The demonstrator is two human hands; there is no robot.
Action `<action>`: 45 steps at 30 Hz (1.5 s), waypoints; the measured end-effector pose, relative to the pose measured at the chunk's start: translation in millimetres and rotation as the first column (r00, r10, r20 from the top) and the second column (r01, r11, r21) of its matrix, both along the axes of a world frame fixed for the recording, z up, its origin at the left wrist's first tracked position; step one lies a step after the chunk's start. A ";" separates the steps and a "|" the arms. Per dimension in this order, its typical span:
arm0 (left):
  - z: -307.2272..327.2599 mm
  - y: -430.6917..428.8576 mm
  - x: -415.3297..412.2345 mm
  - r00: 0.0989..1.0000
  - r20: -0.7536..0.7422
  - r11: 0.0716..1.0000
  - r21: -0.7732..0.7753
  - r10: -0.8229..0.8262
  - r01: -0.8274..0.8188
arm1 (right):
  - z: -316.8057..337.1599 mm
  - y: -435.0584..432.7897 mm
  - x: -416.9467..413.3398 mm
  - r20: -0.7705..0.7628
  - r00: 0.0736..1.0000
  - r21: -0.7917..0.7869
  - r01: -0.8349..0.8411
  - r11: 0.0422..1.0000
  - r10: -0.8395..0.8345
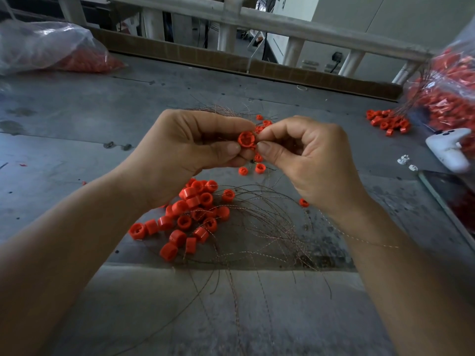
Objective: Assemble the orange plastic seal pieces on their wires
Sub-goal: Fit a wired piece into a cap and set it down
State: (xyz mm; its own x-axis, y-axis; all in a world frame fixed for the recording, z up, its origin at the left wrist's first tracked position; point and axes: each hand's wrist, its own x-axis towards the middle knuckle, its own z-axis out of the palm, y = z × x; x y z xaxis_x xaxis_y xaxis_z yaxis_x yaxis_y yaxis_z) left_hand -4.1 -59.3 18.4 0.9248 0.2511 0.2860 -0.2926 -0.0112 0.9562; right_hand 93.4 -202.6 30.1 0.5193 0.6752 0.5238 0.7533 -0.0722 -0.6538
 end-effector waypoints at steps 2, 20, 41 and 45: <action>-0.3 0.6 0.1 1.000 -0.002 1.000 -0.008 0.003 -0.003 | 0.1 -0.1 0.2 0.008 1.000 -0.005 0.001 1.000 -0.001; -1.9 -0.3 0.3 0.999 0.009 0.998 0.049 0.036 -0.037 | 2.1 -3.2 -1.0 -0.165 0.979 0.037 -0.113 0.993 0.118; -5.0 -0.1 2.3 0.990 0.033 0.975 -0.175 -0.134 0.138 | 2.7 0.2 4.9 -0.626 0.759 0.056 -0.187 0.981 0.181; -4.8 1.6 3.6 1.000 0.001 0.969 -0.247 -0.001 0.001 | -0.8 -6.3 33.2 -0.421 0.899 -0.064 0.105 0.992 -0.122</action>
